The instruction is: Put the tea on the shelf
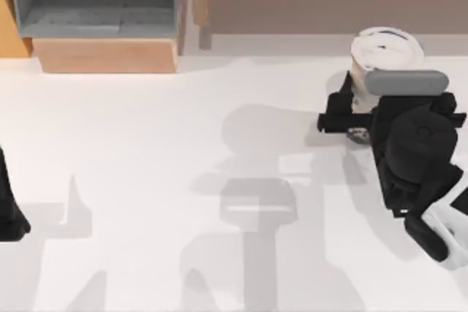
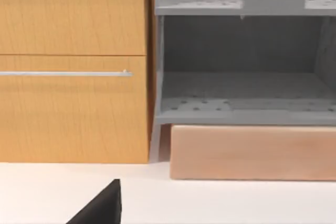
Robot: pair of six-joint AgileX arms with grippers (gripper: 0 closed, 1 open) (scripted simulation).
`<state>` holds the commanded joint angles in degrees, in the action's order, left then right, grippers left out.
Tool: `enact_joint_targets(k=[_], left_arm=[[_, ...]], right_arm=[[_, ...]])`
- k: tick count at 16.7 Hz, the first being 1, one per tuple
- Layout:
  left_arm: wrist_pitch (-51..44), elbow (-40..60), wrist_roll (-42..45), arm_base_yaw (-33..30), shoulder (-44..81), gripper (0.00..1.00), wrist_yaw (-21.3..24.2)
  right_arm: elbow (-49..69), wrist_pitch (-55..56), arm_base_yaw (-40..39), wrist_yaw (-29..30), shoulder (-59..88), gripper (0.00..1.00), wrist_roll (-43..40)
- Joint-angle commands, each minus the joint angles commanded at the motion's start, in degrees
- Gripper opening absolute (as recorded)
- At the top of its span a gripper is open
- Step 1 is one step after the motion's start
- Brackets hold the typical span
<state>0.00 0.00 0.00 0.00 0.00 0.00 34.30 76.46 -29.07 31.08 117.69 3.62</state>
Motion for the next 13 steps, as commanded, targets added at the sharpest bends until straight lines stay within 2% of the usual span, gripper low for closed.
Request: enact_joint_targets(k=[7,13], left_arm=[[0.00,0.00,0.00,0.00,0.00,1.00,0.00],[0.00,0.00,0.00,0.00,0.00,1.00,0.00]], right_arm=[[5.01,0.66,-1.46,-1.56,-3.41,0.00,0.44],[15.98,-8.92,-2.27,-4.68,-6.88,0.00,0.31]])
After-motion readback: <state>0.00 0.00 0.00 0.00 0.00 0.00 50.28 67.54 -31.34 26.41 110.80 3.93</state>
